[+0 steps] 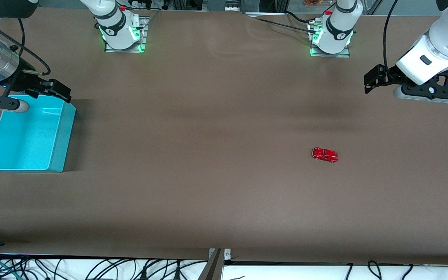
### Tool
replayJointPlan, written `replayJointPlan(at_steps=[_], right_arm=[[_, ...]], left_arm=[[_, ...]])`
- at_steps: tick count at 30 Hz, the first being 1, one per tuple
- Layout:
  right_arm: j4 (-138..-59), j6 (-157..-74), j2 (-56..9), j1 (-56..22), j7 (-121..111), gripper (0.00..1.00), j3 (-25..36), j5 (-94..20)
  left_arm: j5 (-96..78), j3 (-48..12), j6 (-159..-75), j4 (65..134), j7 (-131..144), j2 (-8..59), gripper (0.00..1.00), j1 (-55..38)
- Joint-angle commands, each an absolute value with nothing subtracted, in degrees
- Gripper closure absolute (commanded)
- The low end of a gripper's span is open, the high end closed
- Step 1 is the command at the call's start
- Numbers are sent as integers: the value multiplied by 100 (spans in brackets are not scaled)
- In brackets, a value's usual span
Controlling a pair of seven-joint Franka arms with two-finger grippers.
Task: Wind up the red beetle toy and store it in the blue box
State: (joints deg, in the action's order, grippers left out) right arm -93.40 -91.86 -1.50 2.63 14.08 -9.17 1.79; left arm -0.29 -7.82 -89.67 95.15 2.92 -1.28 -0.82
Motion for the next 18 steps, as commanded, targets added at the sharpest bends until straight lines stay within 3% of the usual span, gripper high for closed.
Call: replayJointPlan(at_steps=[1, 12, 18], right_arm=[[-9237, -9132, -105, 308, 1389, 0, -914, 105], [-9237, -9141, -26, 299, 1389, 0, -932, 167], [-9237, -9141, -35, 299, 1380, 0, -923, 150]], left_arm=[[-35, -791, -8824, 9264, 264, 167, 0, -114], [-114, -800, -9008, 9185, 229, 483, 0, -97], [-211, -879, -9570, 9334, -61, 571, 0, -88]])
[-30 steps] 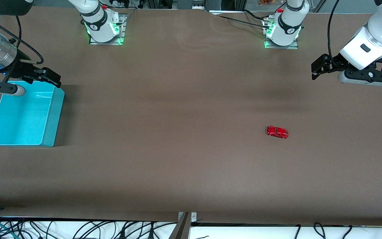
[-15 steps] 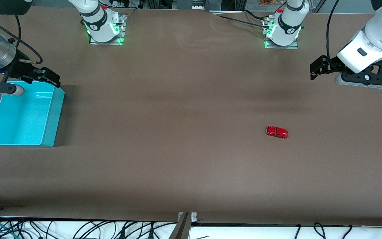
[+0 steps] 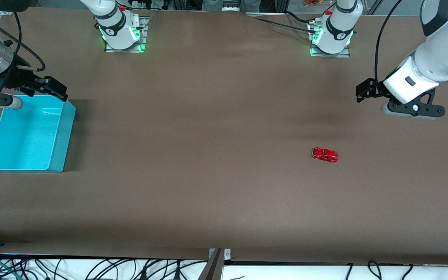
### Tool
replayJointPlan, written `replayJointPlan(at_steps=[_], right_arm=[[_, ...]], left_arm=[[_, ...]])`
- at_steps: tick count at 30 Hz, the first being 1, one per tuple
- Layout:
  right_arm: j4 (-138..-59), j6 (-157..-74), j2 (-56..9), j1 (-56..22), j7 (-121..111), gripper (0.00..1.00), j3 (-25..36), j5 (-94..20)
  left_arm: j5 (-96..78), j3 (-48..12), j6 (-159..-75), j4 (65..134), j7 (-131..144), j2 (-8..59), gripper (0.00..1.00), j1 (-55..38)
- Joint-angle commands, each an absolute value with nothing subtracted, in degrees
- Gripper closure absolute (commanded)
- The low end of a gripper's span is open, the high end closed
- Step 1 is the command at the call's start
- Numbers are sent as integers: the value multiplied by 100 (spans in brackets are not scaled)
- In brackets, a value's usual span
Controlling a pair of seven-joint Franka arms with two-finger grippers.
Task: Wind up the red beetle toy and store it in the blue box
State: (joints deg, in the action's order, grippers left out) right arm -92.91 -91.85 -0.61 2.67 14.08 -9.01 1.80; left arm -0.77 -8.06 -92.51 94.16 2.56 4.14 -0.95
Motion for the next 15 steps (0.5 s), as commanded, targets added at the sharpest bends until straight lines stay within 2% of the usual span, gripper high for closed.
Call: replayJointPlan(at_steps=[1, 15], right_arm=[[-9229, -9141, -35, 299, 1389, 0, -914, 141], [-9220, -9132, -53, 299, 1389, 0, -923, 88]], left_arm=[[-220, -888, -9658, 9369, -183, 606, 0, -88], [-229, -888, -10836, 10388, -2697, 668, 0, -18]])
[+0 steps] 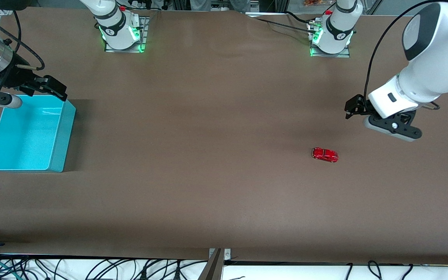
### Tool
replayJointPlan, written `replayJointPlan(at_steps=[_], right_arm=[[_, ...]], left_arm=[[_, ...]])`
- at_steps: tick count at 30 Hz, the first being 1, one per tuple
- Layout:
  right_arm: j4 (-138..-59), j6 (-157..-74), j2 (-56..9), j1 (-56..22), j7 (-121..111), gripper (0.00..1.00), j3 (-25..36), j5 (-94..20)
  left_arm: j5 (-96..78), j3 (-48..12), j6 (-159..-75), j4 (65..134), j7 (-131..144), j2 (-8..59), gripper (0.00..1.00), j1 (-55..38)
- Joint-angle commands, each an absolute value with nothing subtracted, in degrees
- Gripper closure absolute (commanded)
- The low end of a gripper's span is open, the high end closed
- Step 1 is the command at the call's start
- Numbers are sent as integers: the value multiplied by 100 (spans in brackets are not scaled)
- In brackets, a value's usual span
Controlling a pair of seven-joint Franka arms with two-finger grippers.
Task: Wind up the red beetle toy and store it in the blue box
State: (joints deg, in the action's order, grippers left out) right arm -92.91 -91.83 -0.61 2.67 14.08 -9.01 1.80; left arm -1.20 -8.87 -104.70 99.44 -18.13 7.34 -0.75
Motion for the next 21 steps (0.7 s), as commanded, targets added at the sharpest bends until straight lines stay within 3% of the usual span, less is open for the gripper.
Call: replayJointPlan(at_steps=[1, 8, 21], right_arm=[[-9211, -9132, -61, 299, 1336, 0, -914, 88], [-9158, -9097, -97, 299, 1345, 0, -914, 79], [-9158, -9079, -97, 299, 1327, 0, -923, 70]], left_arm=[[-229, -888, -10915, 10450, -2837, 711, 0, -18], [-229, -888, -11443, 10845, -4076, 817, 0, 17], [-211, -896, -12427, 10951, -6986, 1827, 0, 9]])
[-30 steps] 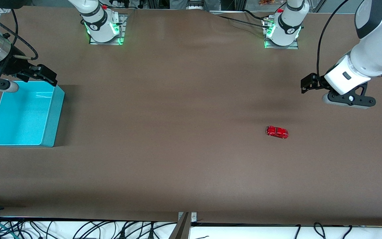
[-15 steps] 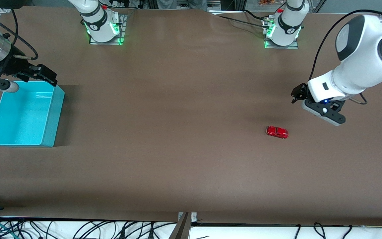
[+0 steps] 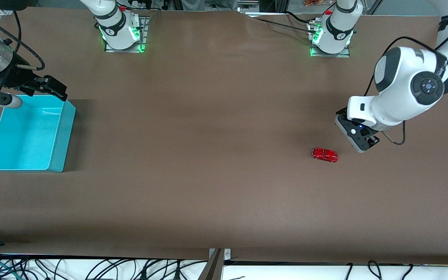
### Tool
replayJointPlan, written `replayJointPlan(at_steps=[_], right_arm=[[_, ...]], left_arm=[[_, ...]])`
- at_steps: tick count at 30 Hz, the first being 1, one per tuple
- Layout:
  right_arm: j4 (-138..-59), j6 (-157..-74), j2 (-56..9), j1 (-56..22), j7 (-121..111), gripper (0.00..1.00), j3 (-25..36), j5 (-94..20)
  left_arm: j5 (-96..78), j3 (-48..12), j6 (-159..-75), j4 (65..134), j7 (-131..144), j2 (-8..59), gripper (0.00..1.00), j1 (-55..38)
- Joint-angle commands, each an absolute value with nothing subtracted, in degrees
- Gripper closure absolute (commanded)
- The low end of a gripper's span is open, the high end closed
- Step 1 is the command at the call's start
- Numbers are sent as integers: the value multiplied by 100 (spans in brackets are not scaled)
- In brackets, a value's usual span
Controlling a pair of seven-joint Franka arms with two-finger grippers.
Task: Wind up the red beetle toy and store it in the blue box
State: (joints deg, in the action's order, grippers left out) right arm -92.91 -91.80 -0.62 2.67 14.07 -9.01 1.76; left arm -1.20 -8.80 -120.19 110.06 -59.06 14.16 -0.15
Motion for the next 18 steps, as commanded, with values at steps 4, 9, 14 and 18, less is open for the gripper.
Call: replayJointPlan(at_steps=[4, 9, 14, 18], right_arm=[[-9158, -9070, -97, 299, 1327, 0, -923, 70], [-9158, -9070, -97, 299, 1327, 0, -923, 70], [-9158, -9070, -97, 299, 1327, 0, -914, 70], [-9158, -9070, -97, 299, 1318, 0, -923, 70]], left_arm=[[-220, -896, -12901, 10960, -7733, 2179, 0, -9], [-176, -932, -13289, 10960, -8384, 2513, 0, -53], [-149, -932, -13377, 10986, -8841, 2680, 0, -62], [-149, -932, -13394, 11065, -9298, 2821, 0, -53]])
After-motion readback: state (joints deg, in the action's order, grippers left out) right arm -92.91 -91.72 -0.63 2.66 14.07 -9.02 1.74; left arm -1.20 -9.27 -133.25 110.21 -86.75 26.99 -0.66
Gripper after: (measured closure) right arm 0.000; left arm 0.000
